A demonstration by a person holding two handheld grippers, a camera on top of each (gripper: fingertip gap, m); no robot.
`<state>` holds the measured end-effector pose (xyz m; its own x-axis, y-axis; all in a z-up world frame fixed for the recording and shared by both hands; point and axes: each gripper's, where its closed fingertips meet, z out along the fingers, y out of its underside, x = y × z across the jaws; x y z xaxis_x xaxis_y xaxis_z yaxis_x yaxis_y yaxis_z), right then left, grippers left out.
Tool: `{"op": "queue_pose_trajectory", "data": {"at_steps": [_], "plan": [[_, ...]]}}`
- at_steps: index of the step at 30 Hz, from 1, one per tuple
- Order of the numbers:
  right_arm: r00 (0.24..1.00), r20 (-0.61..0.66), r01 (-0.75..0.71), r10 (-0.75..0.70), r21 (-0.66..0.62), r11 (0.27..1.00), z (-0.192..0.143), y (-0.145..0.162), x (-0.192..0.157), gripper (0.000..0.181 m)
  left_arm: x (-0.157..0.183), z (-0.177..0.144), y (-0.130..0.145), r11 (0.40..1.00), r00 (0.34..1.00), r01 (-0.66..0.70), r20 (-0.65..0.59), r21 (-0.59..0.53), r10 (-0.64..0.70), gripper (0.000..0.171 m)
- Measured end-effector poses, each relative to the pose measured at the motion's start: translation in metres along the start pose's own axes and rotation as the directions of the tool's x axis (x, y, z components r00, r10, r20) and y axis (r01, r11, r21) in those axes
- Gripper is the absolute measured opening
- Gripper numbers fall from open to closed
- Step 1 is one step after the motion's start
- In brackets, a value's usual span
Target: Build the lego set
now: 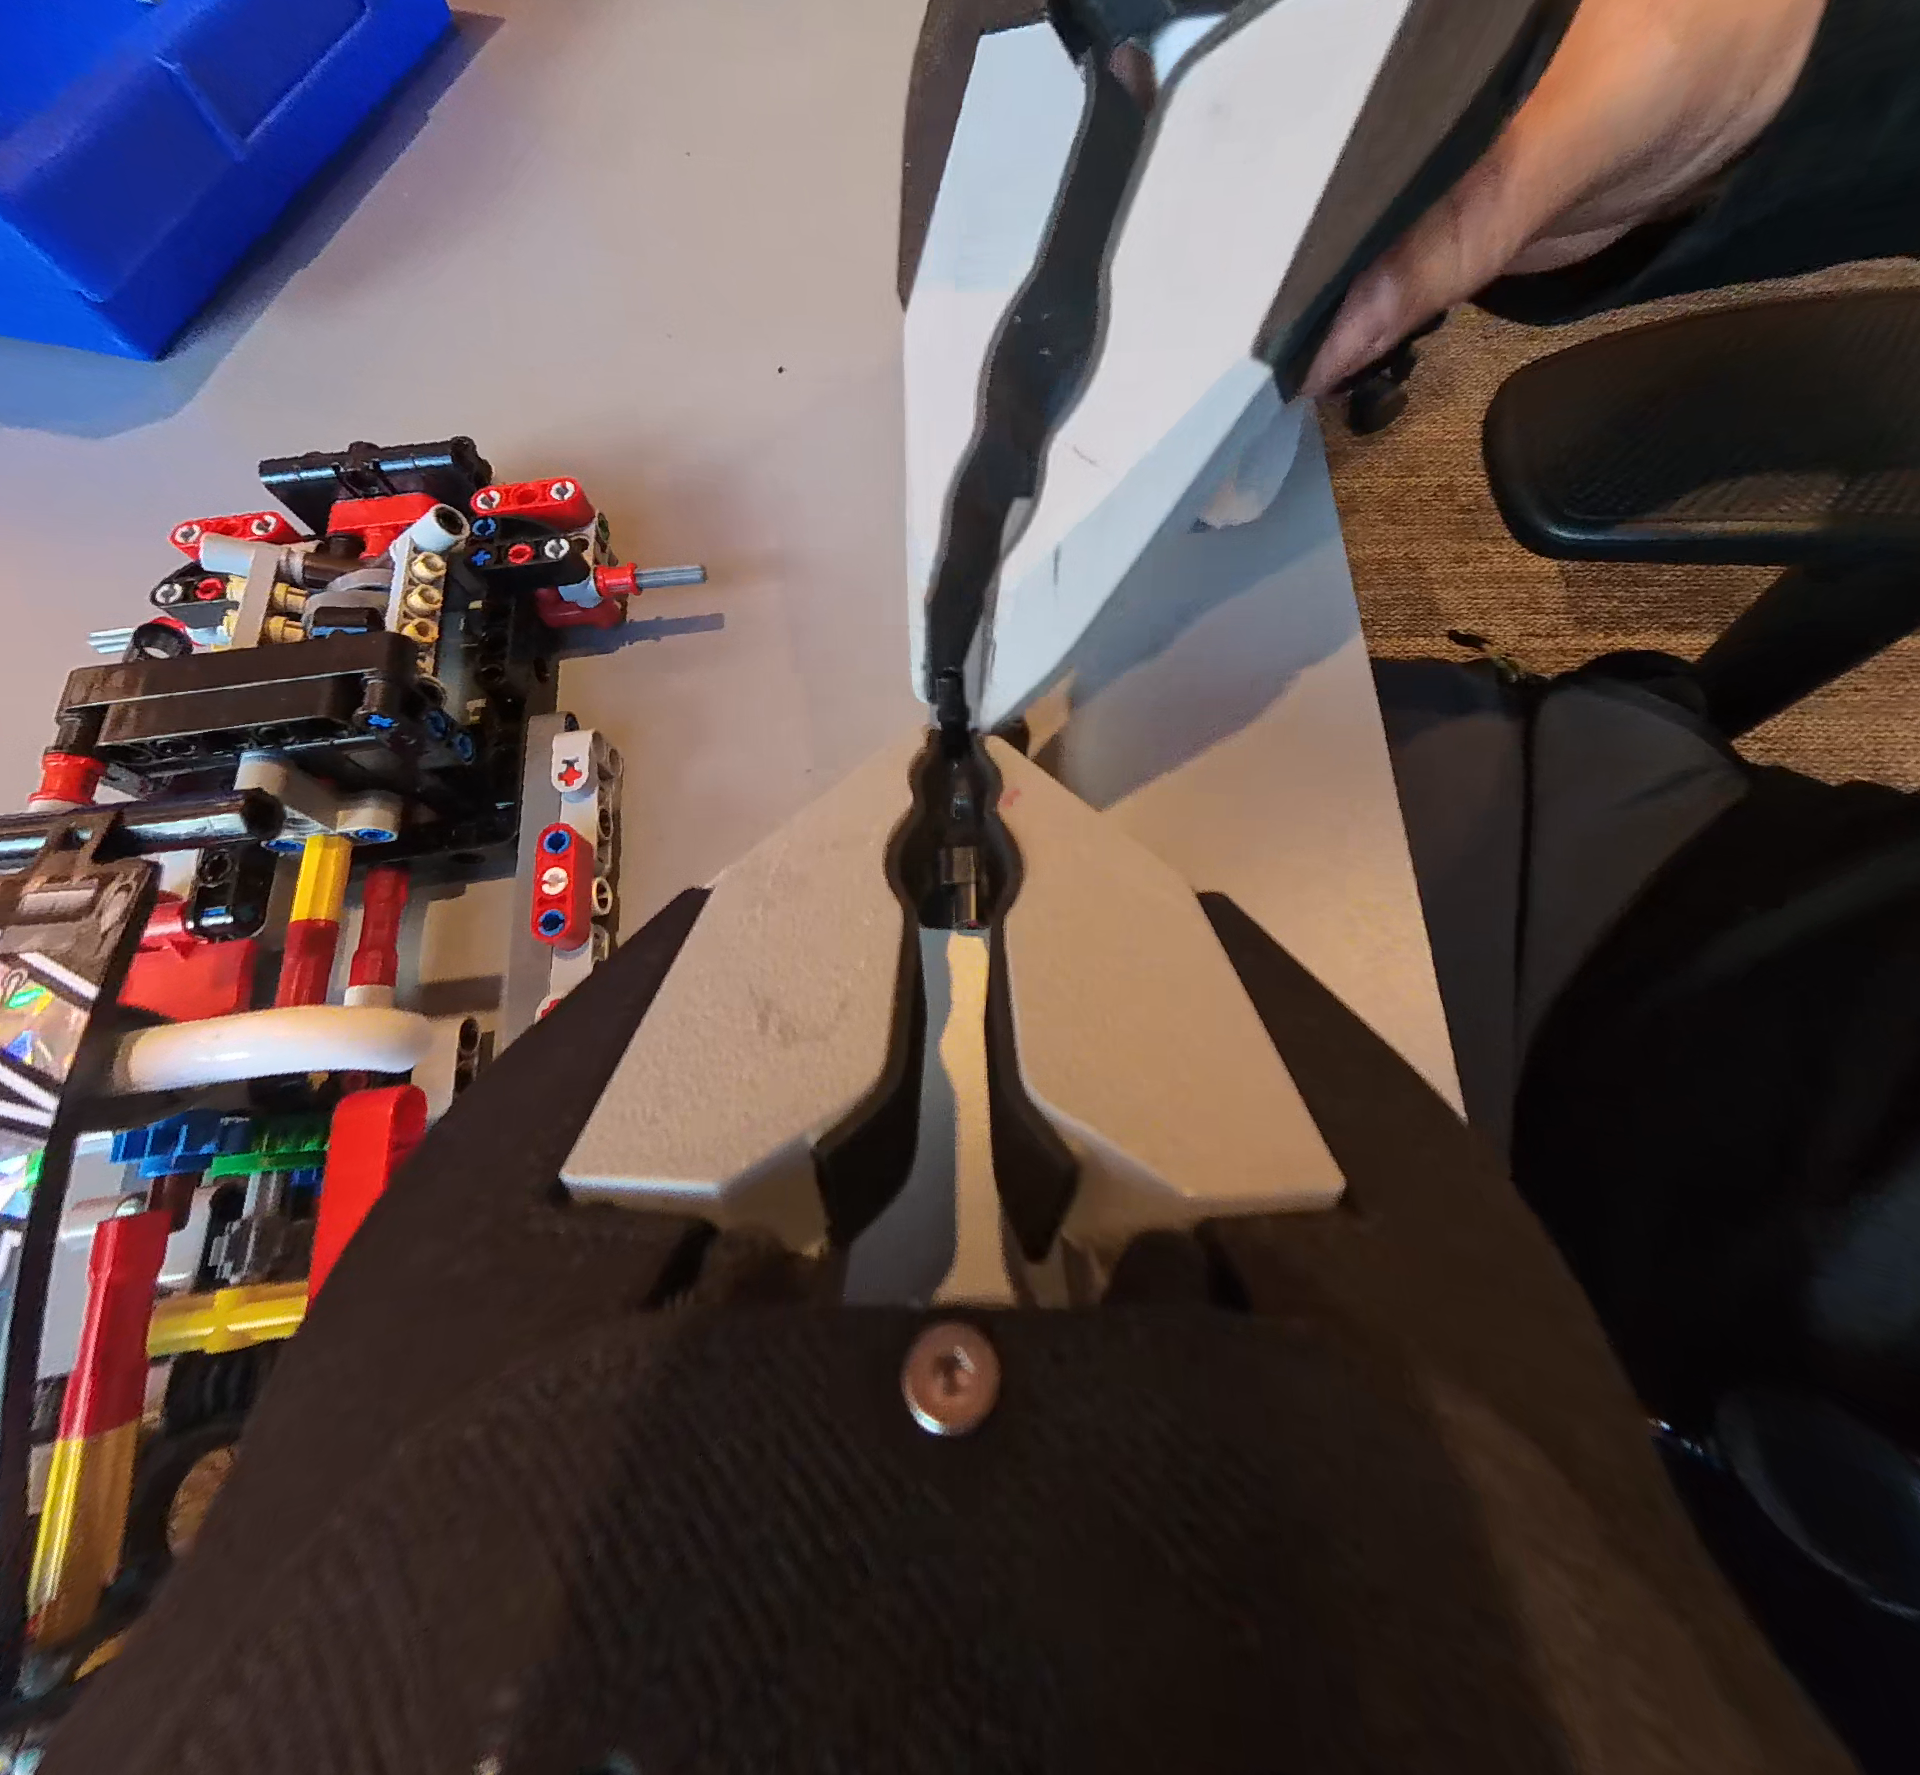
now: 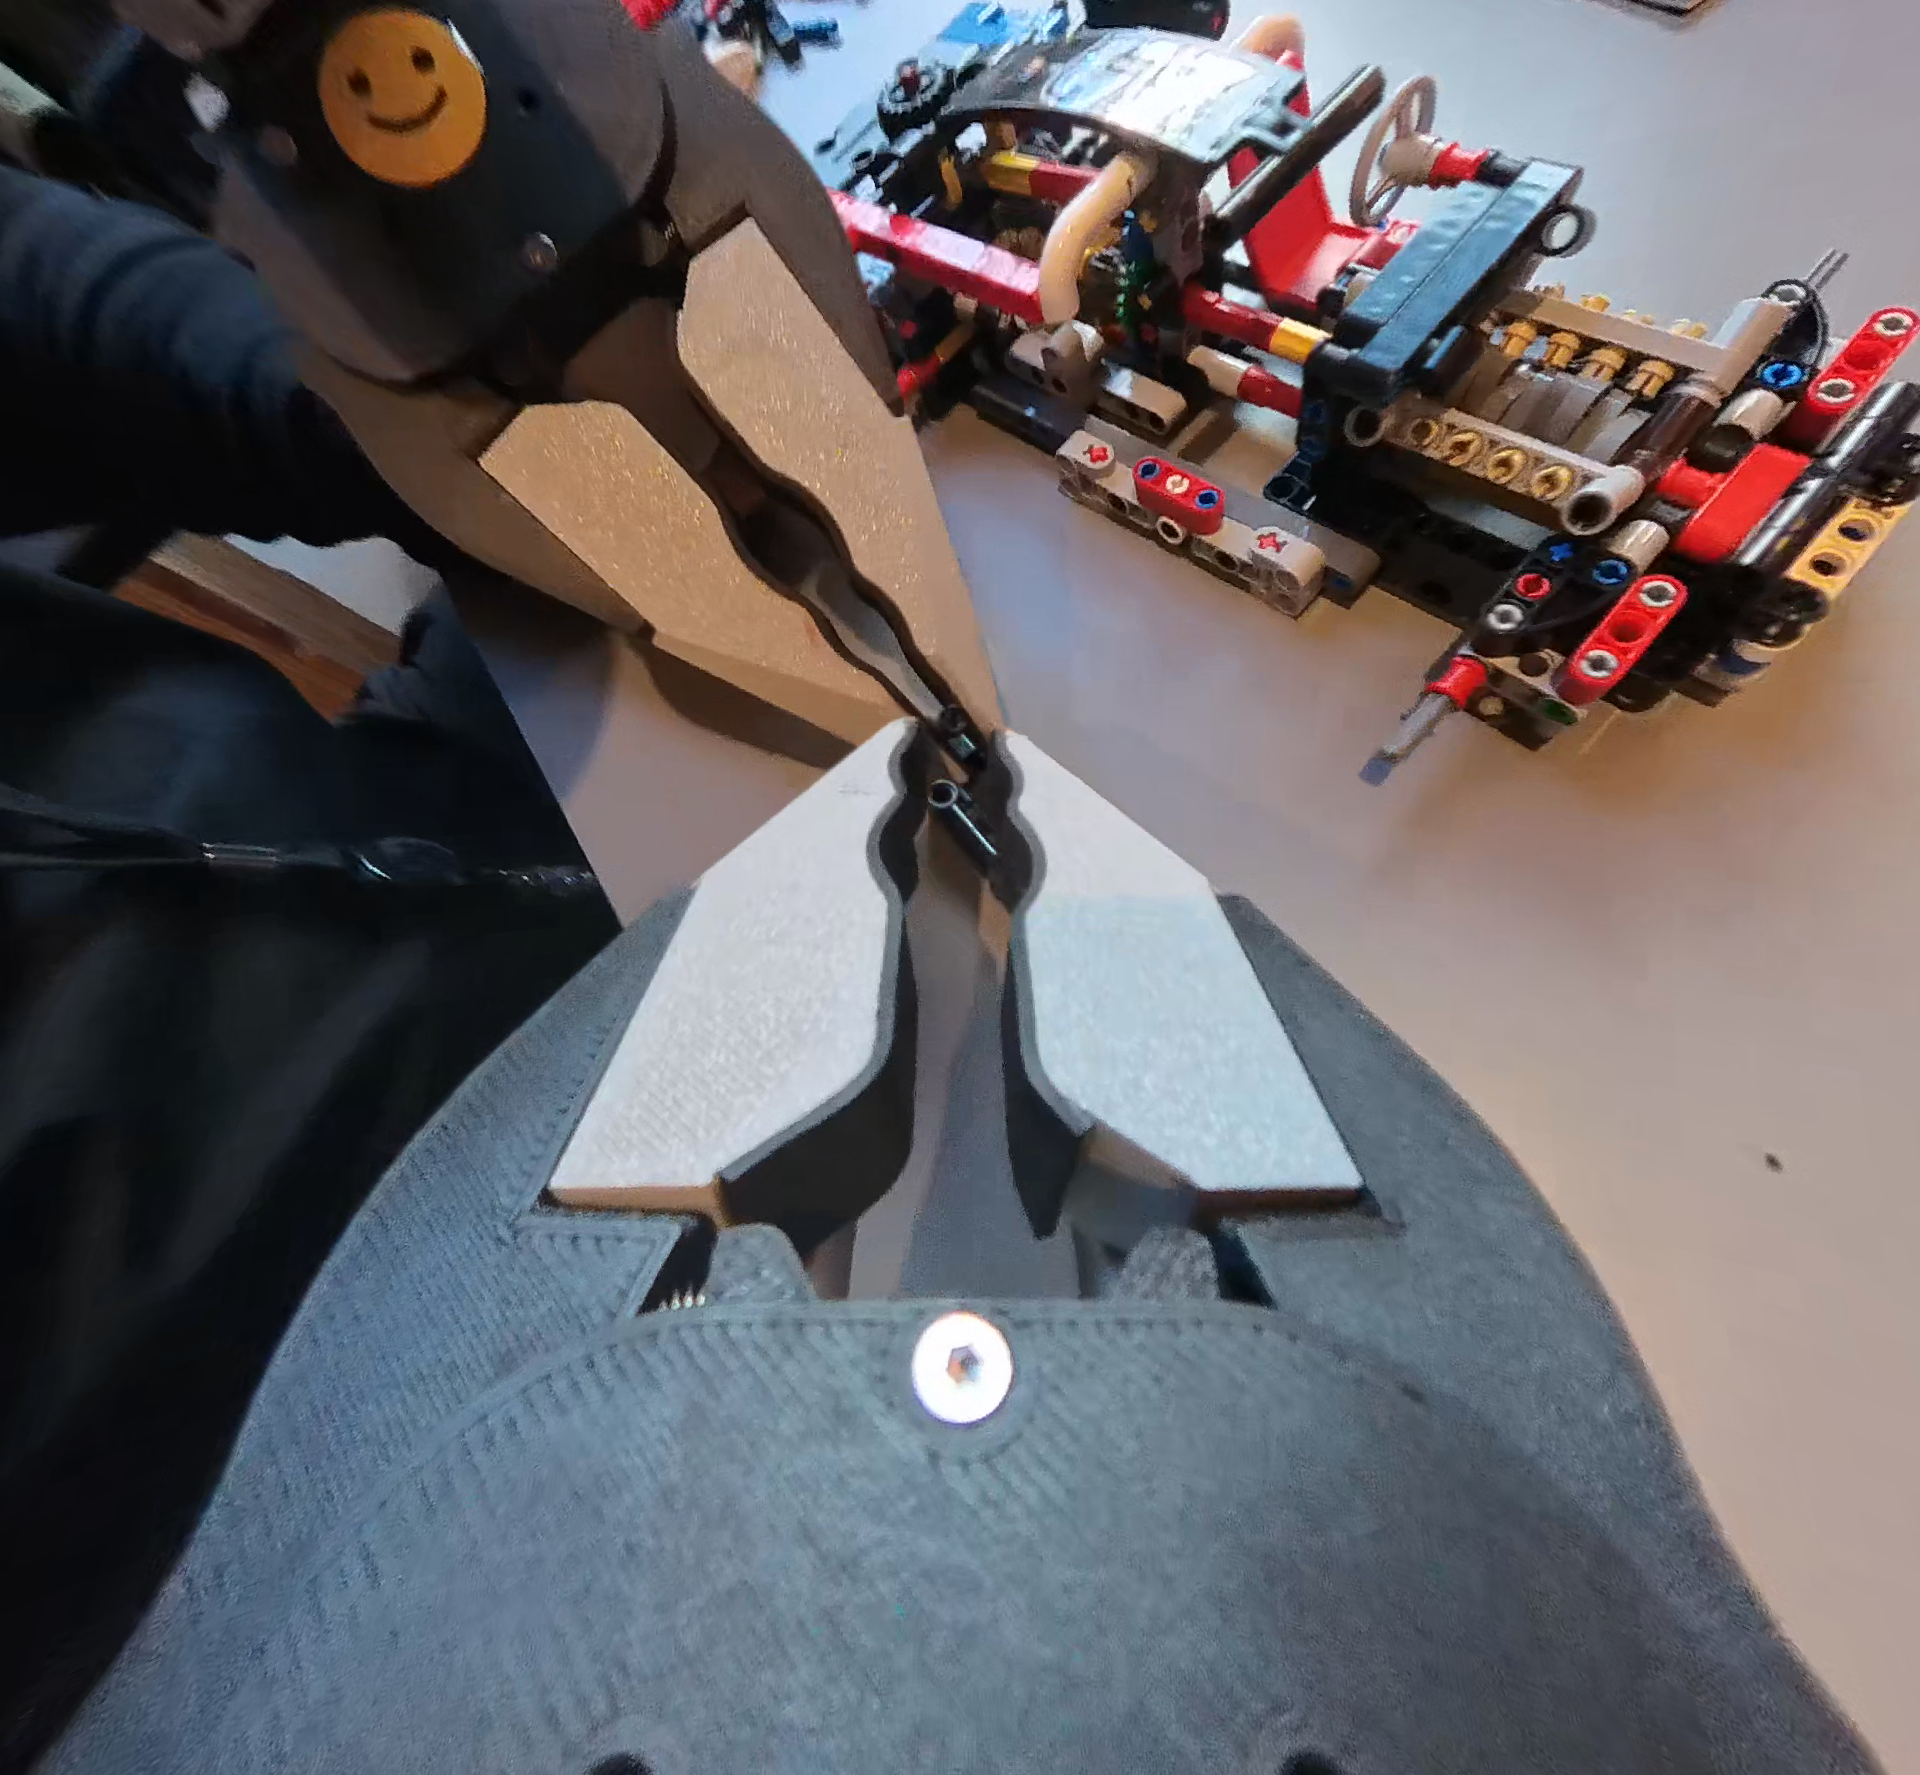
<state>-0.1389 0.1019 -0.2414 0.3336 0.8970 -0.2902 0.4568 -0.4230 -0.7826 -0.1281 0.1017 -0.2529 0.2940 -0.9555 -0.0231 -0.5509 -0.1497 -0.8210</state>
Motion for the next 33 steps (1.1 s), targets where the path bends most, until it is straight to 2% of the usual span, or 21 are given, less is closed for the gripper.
{"op": "queue_pose_trajectory", "data": {"at_steps": [3,26,31,33], "plan": [[0.999,-0.016,0.029,-0.028,0.017,0.999,-0.001,-0.003,-0.001,0.002,0.001,0.001,0.001,1.000,1.000,-0.007,0.001,-0.005,0.007,0.000],[1.000,0.022,0.007,-0.007,-0.029,1.000,0.001,-0.003,0.000,0.001,-0.002,0.000,0.000,1.000,0.999,-0.020,0.034,0.001,0.020,0.001],[0.998,-0.022,0.058,-0.062,-0.144,0.988,0.000,0.011,0.009,0.001,-0.003,0.005,0.006,0.999,1.000,0.004,0.023,-0.050,-0.002,0.024],[0.994,-0.027,0.095,-0.103,-0.203,0.975,0.001,0.017,0.010,0.001,-0.001,0.008,0.010,0.996,1.000,0.002,0.009,-0.084,-0.002,0.025]]}}
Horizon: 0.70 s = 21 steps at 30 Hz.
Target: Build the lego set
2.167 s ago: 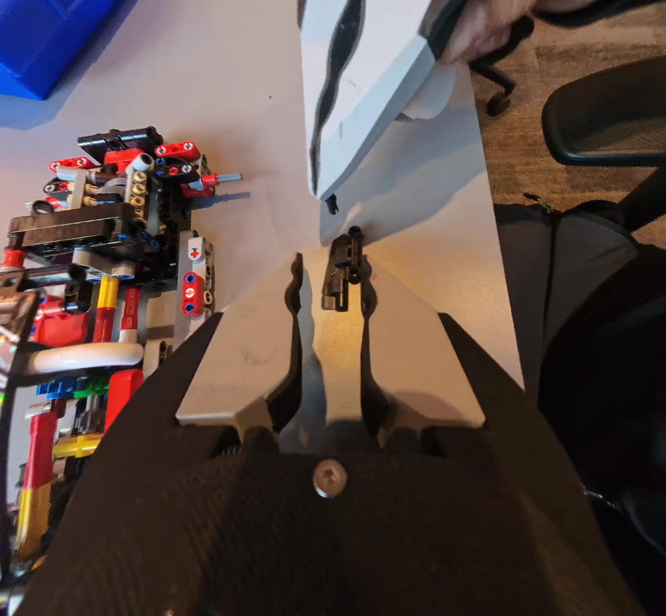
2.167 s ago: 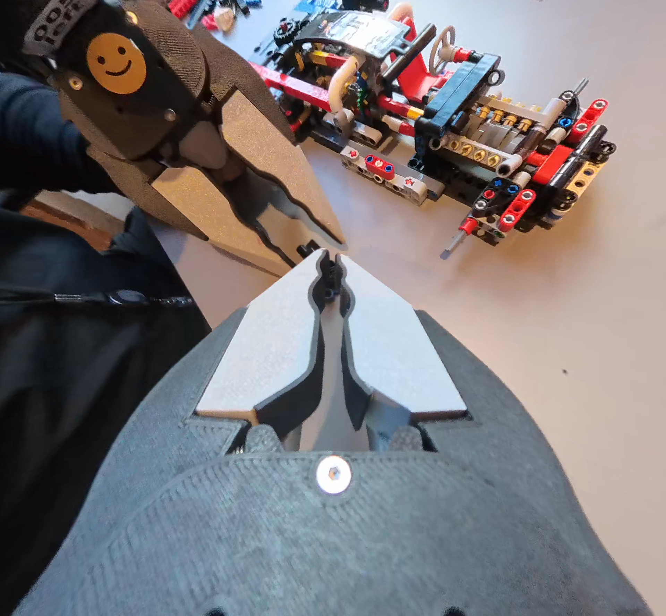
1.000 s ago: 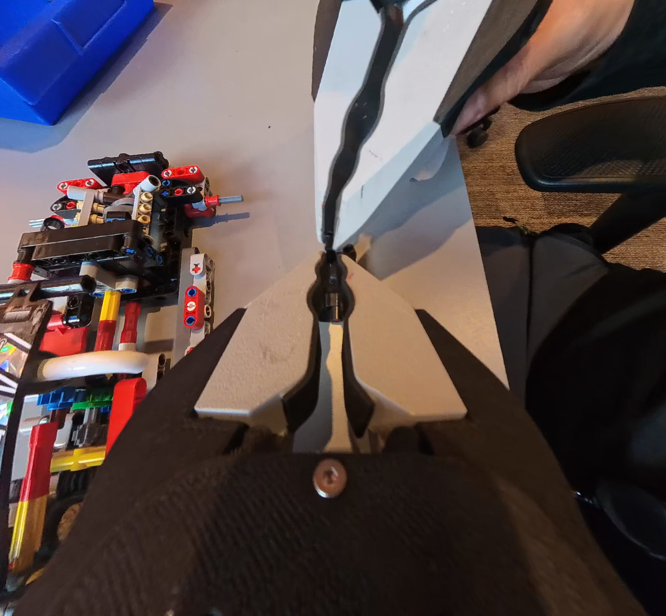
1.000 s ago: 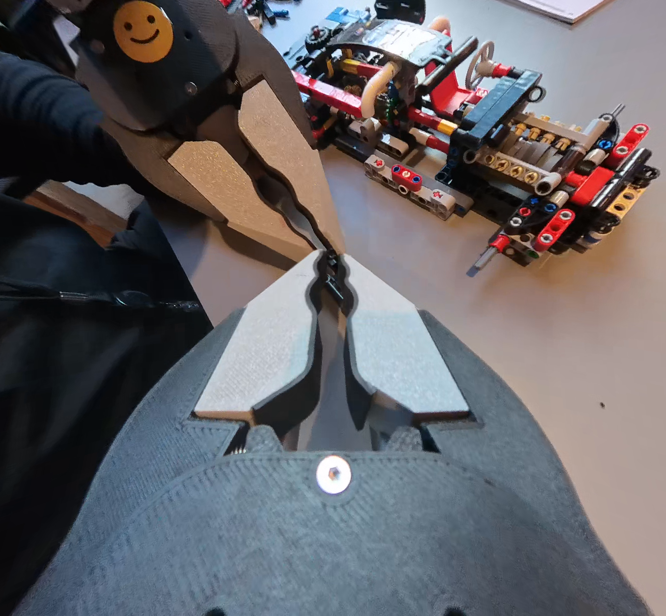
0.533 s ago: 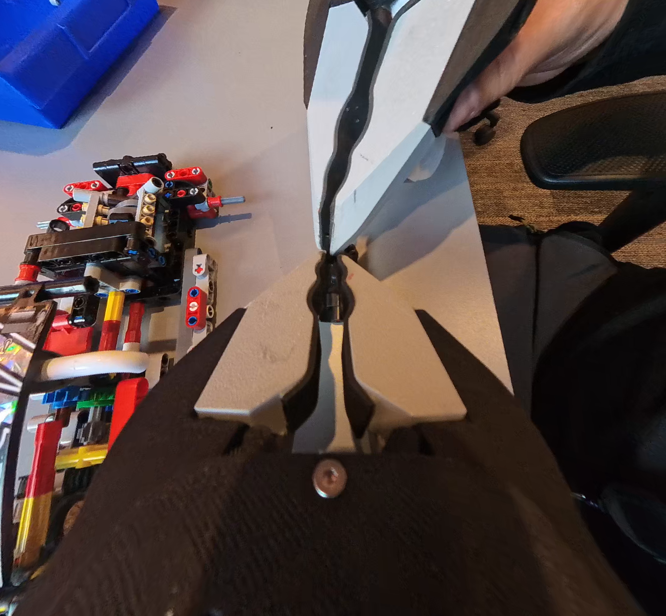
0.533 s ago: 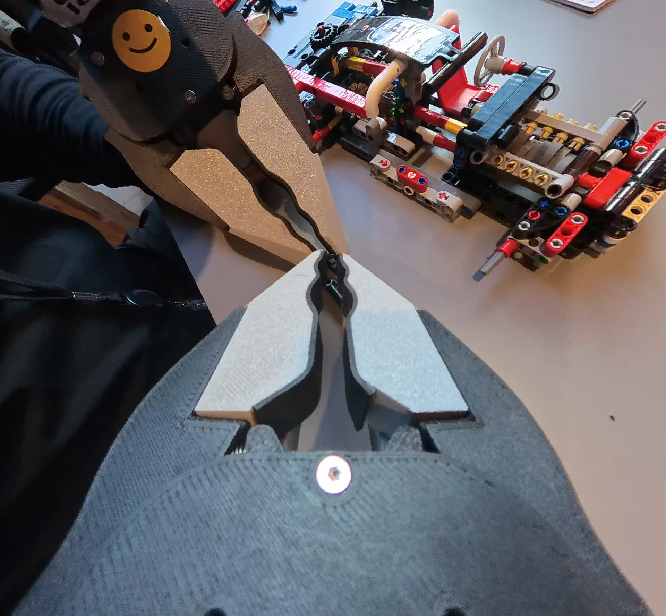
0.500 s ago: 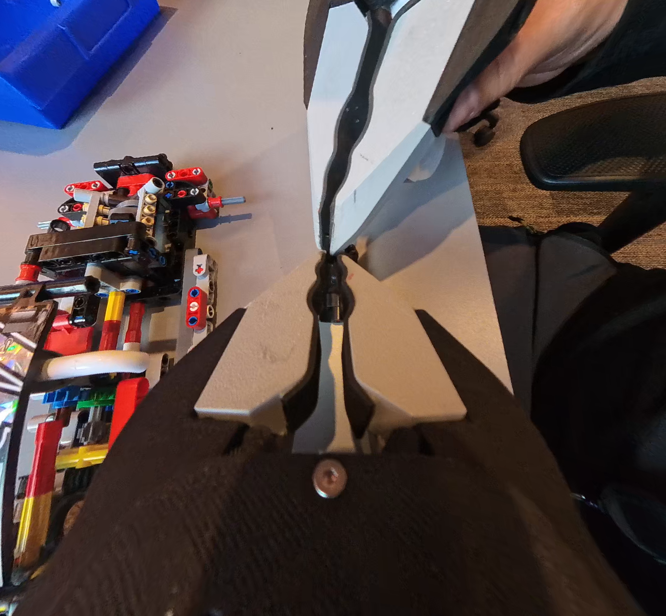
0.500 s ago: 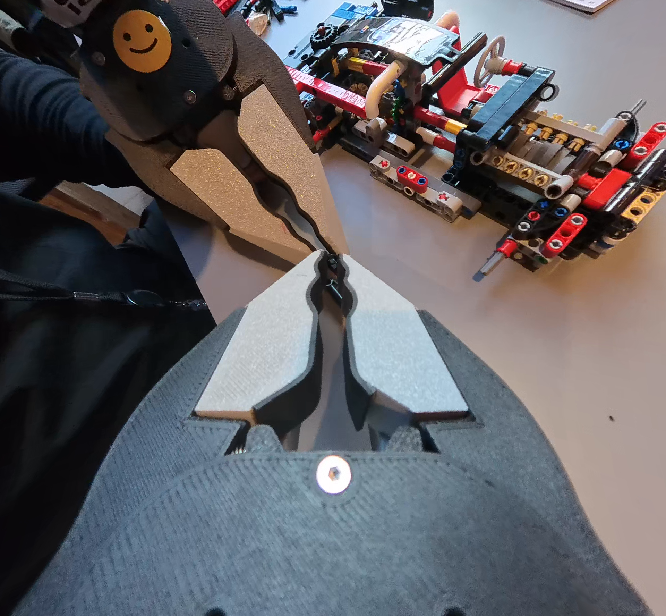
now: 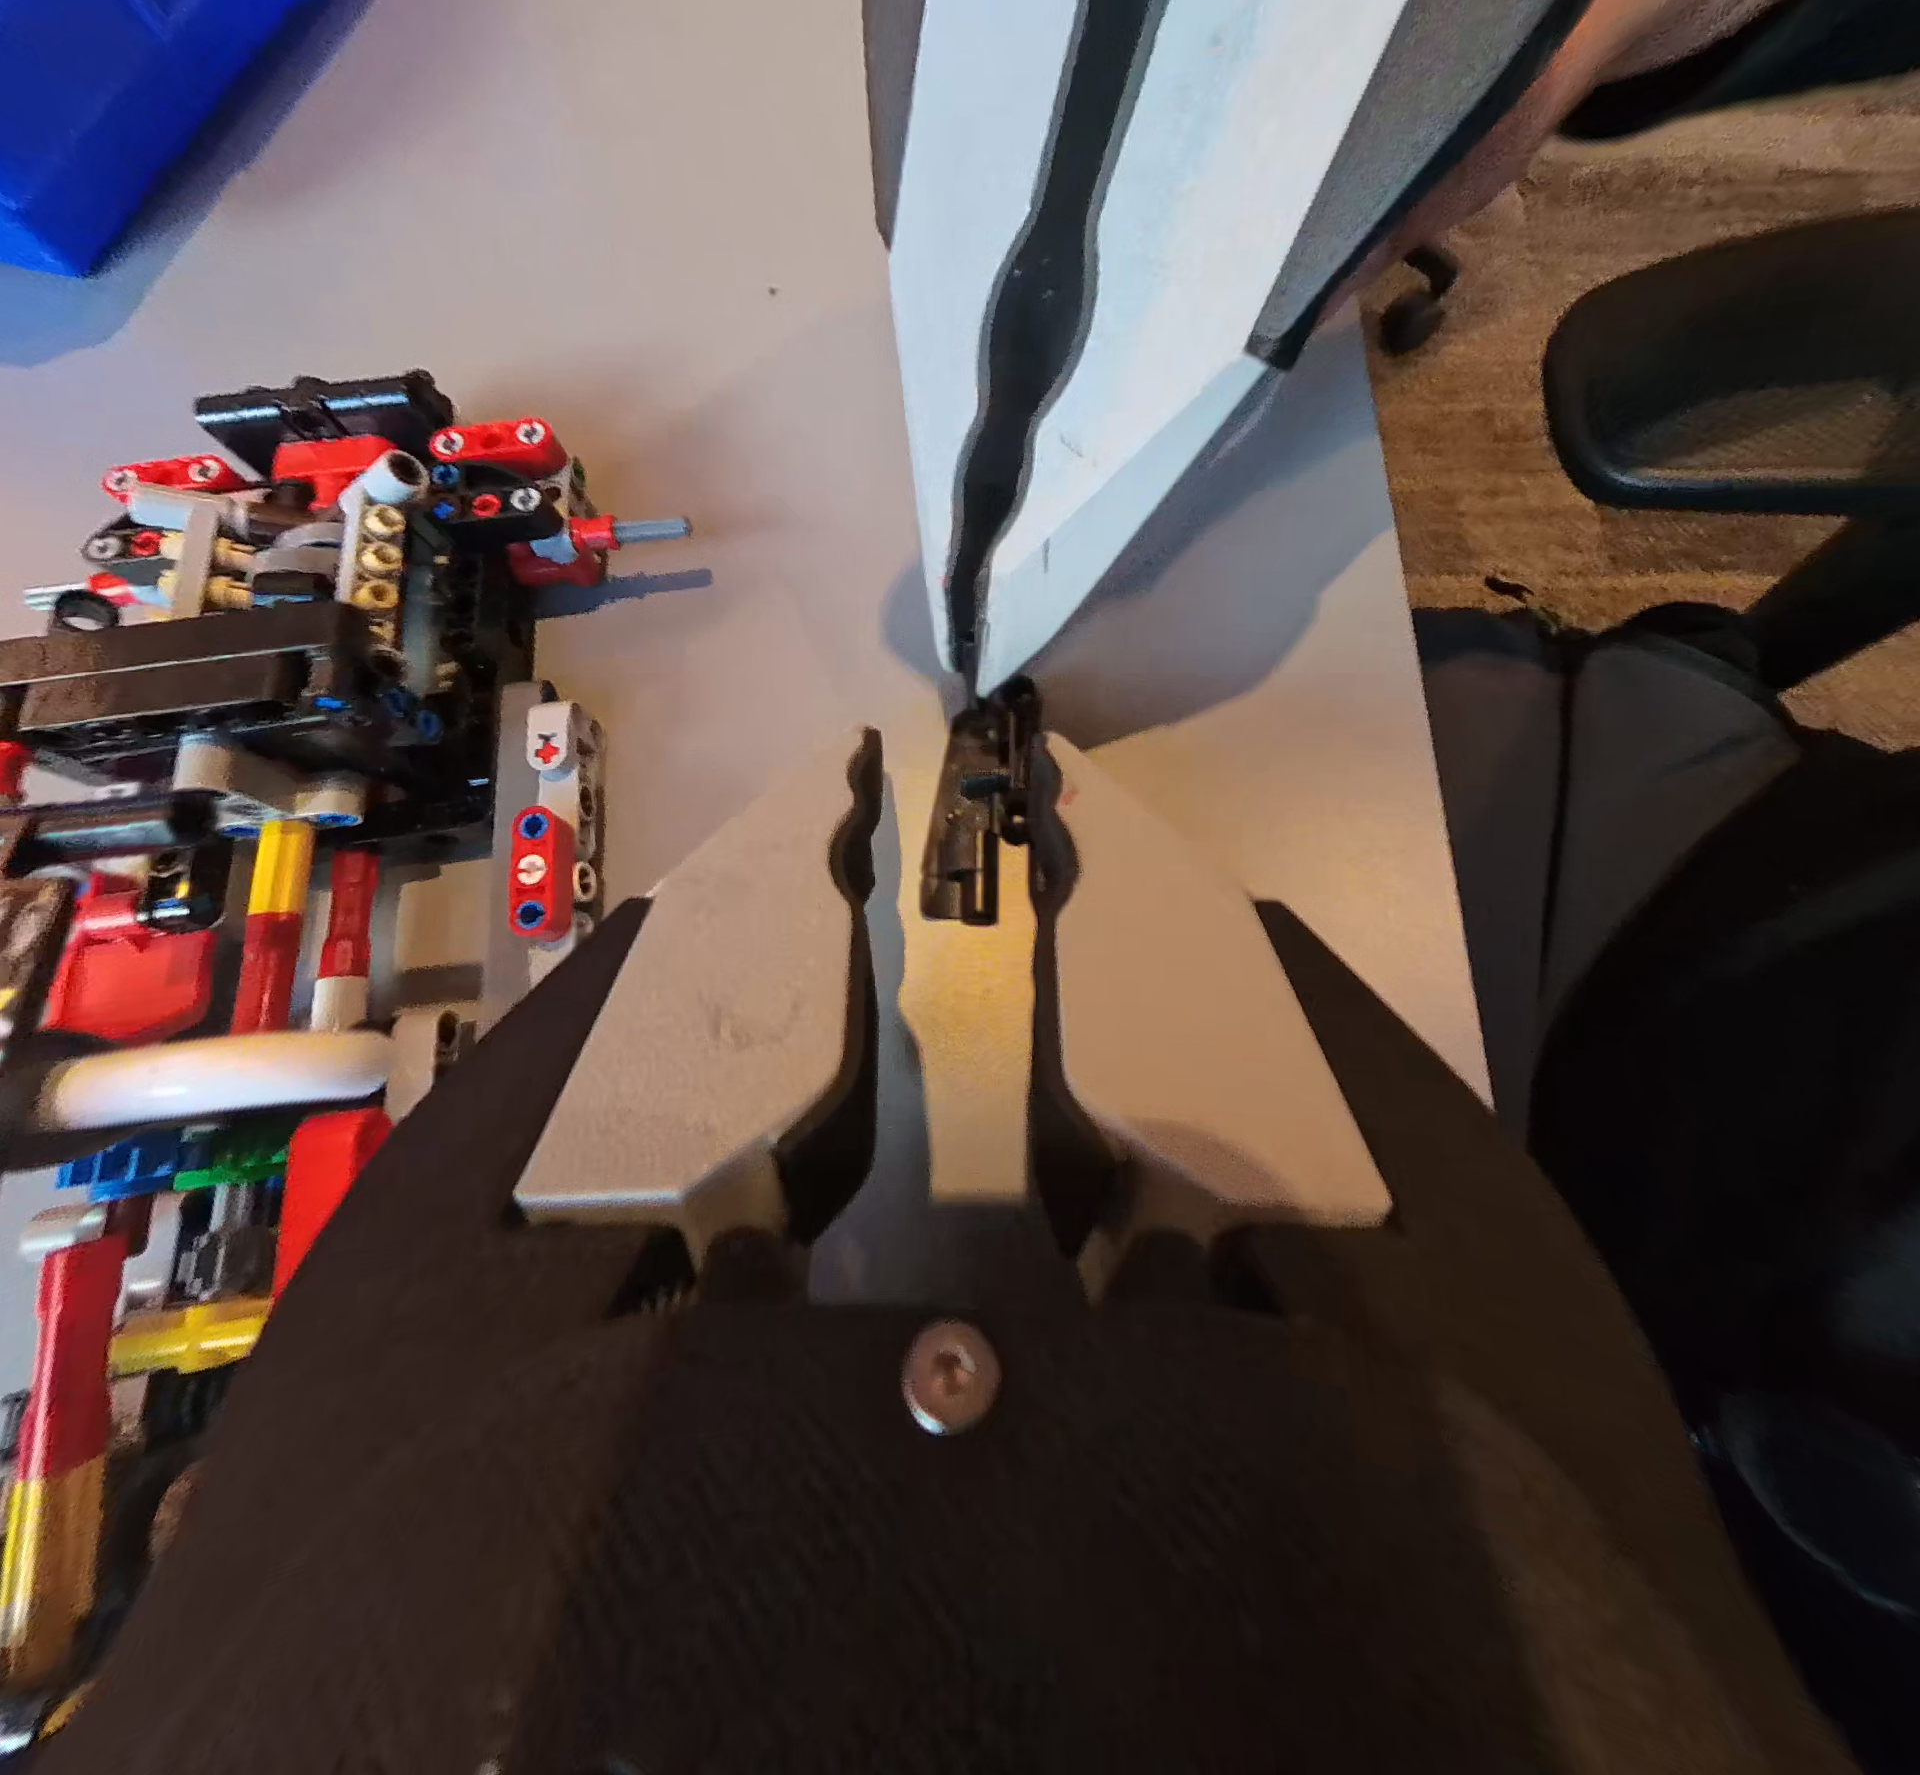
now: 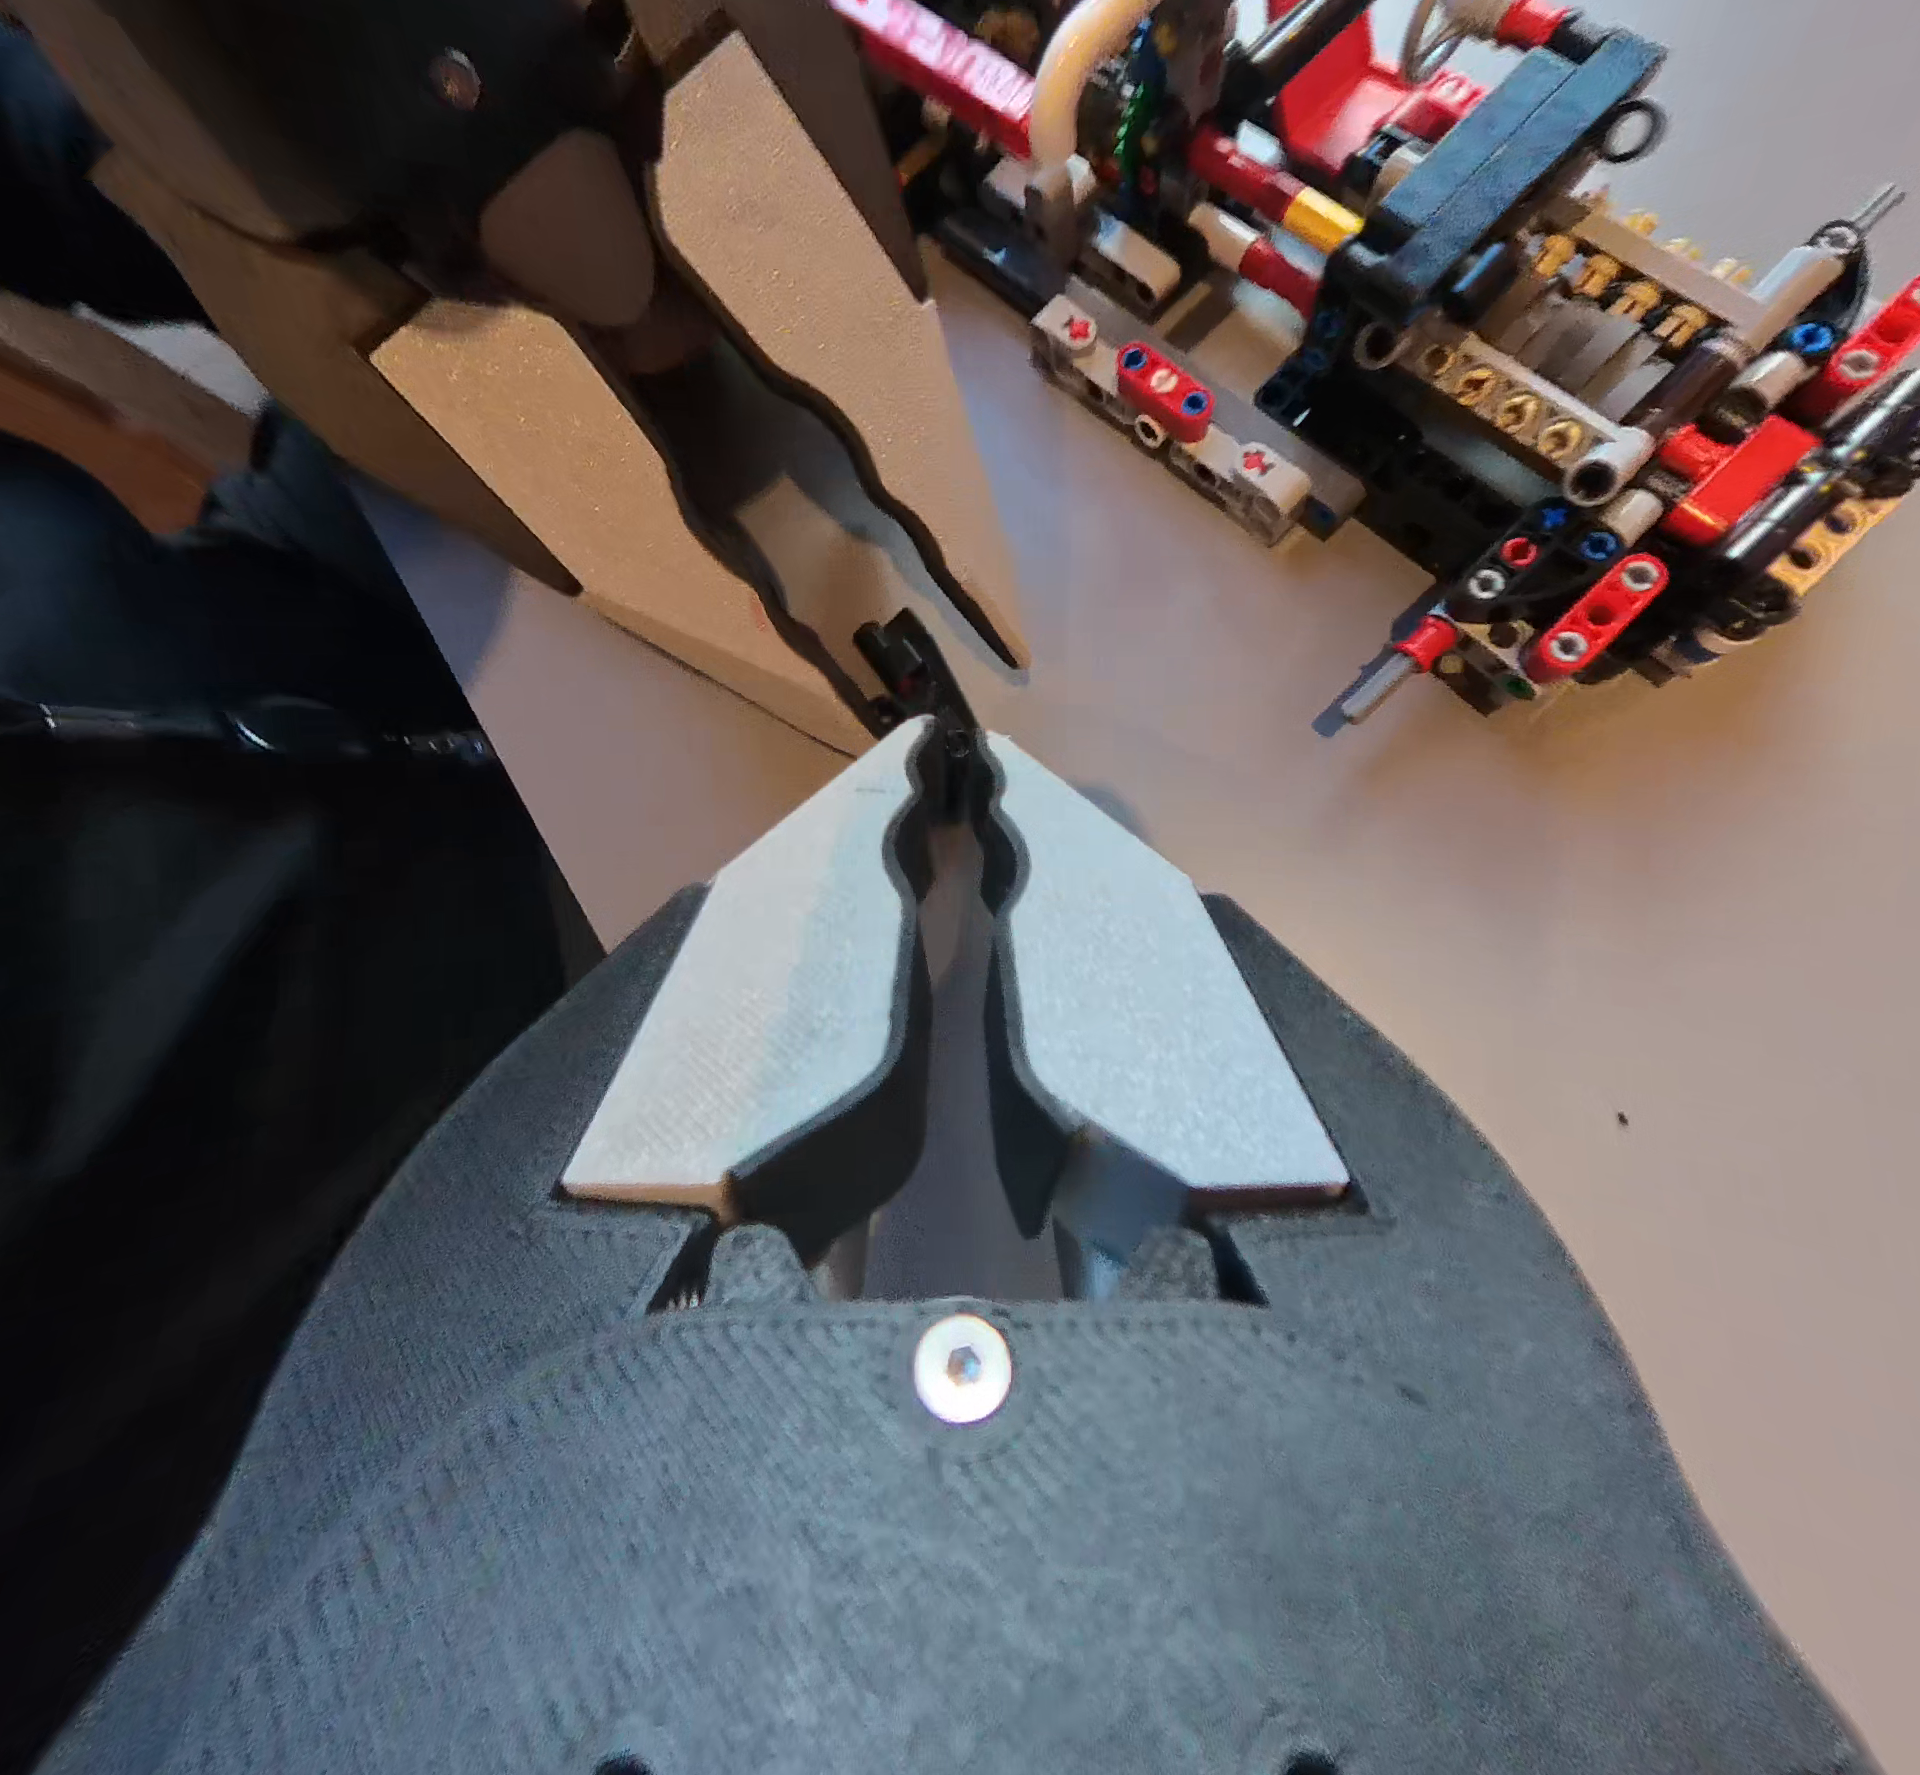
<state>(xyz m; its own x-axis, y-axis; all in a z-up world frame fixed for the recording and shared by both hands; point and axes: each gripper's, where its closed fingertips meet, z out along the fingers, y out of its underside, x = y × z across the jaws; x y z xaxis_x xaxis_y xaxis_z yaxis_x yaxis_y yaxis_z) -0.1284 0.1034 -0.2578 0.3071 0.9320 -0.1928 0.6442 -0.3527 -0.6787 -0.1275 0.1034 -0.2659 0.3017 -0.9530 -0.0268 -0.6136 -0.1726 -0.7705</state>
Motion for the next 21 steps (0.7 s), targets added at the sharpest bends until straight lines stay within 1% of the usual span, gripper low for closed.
{"op": "queue_pose_trajectory", "data": {"at_steps": [2,6,9,14,21], "plan": [[0.999,-0.005,0.040,-0.040,-0.043,0.998,0.000,0.002,-0.001,0.001,0.004,0.002,0.003,1.000,1.000,-0.011,-0.016,-0.022,0.010,0.022],[0.995,0.002,0.099,-0.099,-0.111,0.989,-0.003,0.006,-0.004,0.001,0.007,0.005,0.008,0.998,0.999,-0.025,-0.026,-0.058,0.024,0.024],[0.993,-0.002,0.120,-0.121,-0.136,0.983,-0.002,0.008,-0.001,0.001,0.009,0.006,0.008,0.998,0.998,-0.008,-0.056,-0.065,0.004,0.017],[0.987,0.010,0.161,-0.162,-0.165,0.973,-0.002,0.010,-0.003,0.001,0.008,0.007,0.008,0.997,0.996,0.024,-0.082,-0.067,-0.030,0.017],[0.984,0.012,0.179,-0.180,-0.199,0.964,0.000,0.013,-0.003,0.001,0.009,0.007,0.008,0.998,0.997,0.018,-0.080,-0.067,-0.024,0.017]]}}
